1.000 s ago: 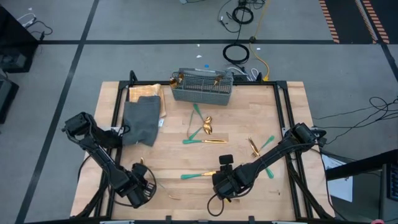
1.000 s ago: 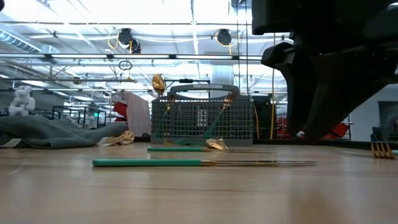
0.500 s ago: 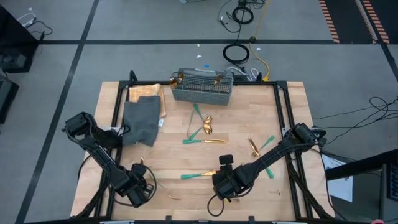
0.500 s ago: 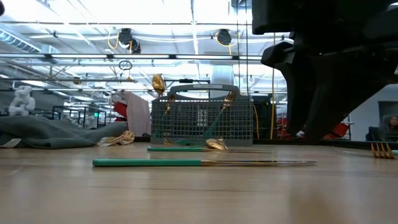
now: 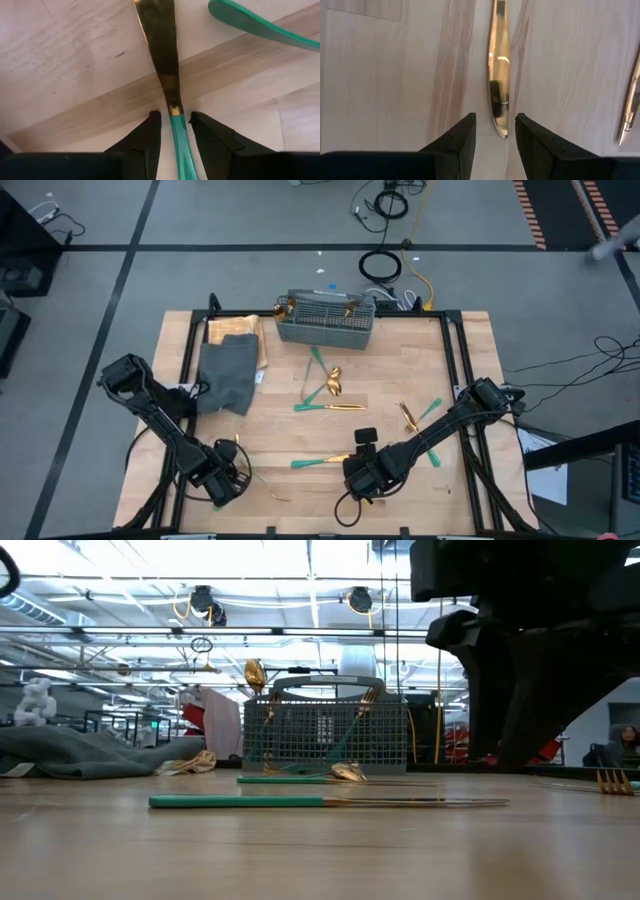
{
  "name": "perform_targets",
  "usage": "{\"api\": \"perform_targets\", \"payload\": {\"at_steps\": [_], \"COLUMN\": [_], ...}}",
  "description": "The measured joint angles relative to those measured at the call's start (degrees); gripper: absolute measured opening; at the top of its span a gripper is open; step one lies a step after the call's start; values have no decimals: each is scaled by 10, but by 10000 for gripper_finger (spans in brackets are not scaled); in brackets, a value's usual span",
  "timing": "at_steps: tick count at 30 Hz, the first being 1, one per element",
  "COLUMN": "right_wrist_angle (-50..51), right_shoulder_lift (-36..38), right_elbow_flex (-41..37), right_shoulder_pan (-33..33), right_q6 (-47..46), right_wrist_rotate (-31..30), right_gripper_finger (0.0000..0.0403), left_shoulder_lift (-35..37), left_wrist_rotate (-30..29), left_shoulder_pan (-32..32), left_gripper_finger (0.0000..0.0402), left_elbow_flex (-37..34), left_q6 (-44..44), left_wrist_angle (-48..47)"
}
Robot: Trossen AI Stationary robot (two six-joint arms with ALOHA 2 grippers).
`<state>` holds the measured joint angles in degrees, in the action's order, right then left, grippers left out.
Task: Sort silverware
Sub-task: Put the green table knife into the silverware basket
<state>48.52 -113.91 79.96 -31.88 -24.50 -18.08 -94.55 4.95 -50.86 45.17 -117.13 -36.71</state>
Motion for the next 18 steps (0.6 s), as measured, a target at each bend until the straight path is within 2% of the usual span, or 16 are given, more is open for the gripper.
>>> {"api": "perform_targets", "payload": {"at_steps": [3,7,9,11,14,18], "right_wrist_angle": [-2,-5,-7,-8,-10,-14], "right_shoulder_lift": [0,0,0,0,0,0], "right_elbow_flex": [0,0,0,0,0,0], "right_shoulder_pan": [0,0,0,0,0,0], "right_q6": [-3,-3,-3,-3,-3,0], "right_wrist_rotate": [0,0,0,0,-1,-1], "right_gripper_finger": [128,128,128,128,128,128], "left_shoulder_lift": [-1,-1,-1,-4,-5,-4], "left_wrist_rotate": [11,16,8,-8,-35,-43], "left_shoulder_pan": [11,23,27,31,31,33], "left_gripper_finger": [100,31,11,7,3,2], "left_elbow_flex": [-1,-2,-3,-1,-2,-1], "left_q6": [23,66,80,91,97,97], "left_wrist_angle": [0,-2,21,53,59,52]}}
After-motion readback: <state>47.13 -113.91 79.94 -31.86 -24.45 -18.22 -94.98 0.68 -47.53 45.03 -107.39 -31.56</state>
